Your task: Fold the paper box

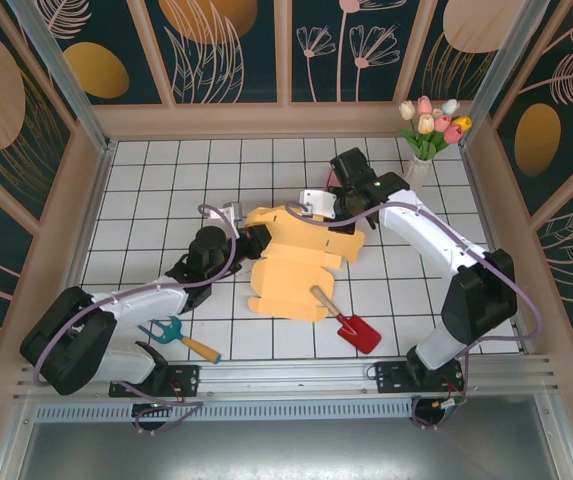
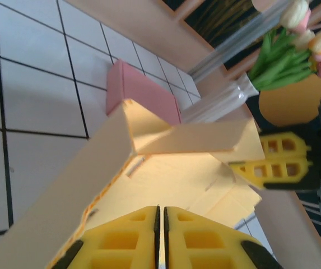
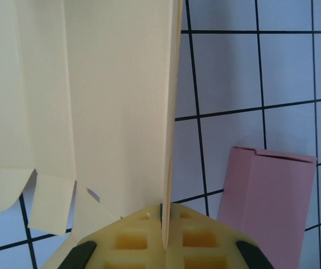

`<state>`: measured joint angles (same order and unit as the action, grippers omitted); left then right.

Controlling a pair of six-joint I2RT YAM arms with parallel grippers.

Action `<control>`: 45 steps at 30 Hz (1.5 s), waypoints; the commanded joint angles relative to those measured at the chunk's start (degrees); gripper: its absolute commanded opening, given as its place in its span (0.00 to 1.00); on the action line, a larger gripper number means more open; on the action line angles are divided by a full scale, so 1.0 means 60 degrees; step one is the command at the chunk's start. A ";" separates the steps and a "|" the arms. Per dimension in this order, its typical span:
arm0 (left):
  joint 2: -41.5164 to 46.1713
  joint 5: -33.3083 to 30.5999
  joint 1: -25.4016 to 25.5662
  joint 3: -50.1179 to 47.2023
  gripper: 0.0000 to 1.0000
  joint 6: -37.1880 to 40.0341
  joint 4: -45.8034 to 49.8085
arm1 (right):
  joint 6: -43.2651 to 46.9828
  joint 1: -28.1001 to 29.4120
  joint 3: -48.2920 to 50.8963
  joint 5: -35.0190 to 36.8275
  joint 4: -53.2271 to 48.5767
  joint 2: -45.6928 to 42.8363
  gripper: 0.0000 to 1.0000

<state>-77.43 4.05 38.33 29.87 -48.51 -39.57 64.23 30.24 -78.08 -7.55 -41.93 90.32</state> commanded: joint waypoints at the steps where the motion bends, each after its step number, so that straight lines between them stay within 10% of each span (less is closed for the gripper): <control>1: -0.0299 -0.1038 -0.0004 0.0519 0.14 0.0276 0.0572 | 0.0584 -0.0074 0.0491 -0.0468 0.0391 -0.0633 0.00; 14: -0.0381 -0.3022 -0.0020 0.1721 0.15 0.1120 0.2499 | 0.1116 0.0131 0.2075 -0.0187 0.1562 -0.1854 0.00; 24: -0.0826 -0.1118 0.0139 0.2155 0.13 0.0776 0.2002 | 0.0243 0.0784 0.1503 0.0665 0.1844 -0.1078 0.00; 45: -0.0982 -0.2204 -0.0147 0.1400 0.30 0.1545 0.2673 | -0.0332 0.0906 0.1206 0.0805 0.1711 0.0472 0.00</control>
<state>-84.44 -9.26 39.20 41.01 -40.88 -22.48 62.04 35.83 -72.16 -0.45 -31.38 91.94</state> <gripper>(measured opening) 0.295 0.066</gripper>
